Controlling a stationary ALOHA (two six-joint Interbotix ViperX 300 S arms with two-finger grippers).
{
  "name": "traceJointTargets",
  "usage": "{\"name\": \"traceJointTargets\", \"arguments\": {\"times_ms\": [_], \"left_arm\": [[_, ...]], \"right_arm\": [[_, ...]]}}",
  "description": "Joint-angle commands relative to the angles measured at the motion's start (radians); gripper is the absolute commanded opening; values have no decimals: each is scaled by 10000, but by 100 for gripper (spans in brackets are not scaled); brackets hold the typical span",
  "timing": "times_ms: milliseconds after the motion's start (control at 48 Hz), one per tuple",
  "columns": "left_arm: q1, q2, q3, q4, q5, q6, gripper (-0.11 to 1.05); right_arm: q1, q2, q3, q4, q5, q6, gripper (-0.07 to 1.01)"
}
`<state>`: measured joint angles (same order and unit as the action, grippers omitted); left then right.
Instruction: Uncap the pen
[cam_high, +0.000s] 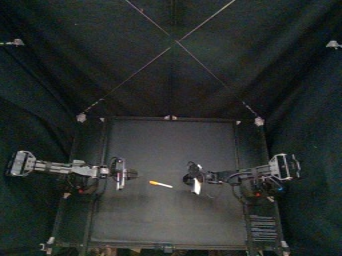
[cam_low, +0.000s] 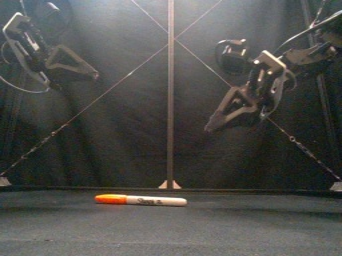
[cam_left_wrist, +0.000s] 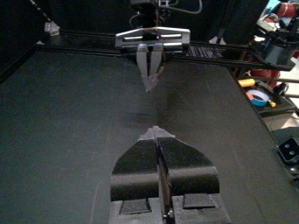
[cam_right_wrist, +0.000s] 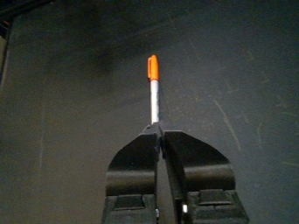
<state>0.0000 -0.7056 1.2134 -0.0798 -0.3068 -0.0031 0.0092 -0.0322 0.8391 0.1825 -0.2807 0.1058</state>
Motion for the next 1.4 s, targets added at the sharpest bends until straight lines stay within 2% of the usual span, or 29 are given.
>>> {"name": "traceJointTargets", "arguments": {"times_ms": [21, 104, 229, 417, 542, 875, 979, 1125, 1188, 1396], "left_arm": [[-15, 31, -61, -15, -77, -15, 37], [-15, 31, -15, -15, -77, 0, 42], [-31, 31, 15, 15, -61, 31, 53], [-46, 31, 31, 0, -77, 31, 70], [-31, 31, 31, -15, -61, 31, 77], [-46, 31, 31, -15, -46, 46, 78], [-46, 31, 31, -15, -46, 46, 78], [-46, 31, 31, -15, -61, 46, 78], [-31, 31, 0, -15, -46, 15, 79], [-61, 230, -368, -15, 138, 31, 80]], "right_arm": [[-15, 537, -721, -92, 92, -46, 81], [0, 874, -1012, -199, 215, -61, 86], [15, 1442, -1503, -414, 476, -61, 86], [-31, 2194, -2148, -690, 936, -61, 86], [-46, 2531, -2470, -828, 1319, -61, 85], [-31, 3083, -2669, -1074, 1841, -61, 84], [0, 3145, -2684, -1212, 2040, -61, 76], [31, 3145, -2746, -1304, 2270, -31, 57], [46, 3068, -2761, -1335, 2362, -31, 51], [31, 2240, -2915, -1687, 2700, -31, 49]]}}
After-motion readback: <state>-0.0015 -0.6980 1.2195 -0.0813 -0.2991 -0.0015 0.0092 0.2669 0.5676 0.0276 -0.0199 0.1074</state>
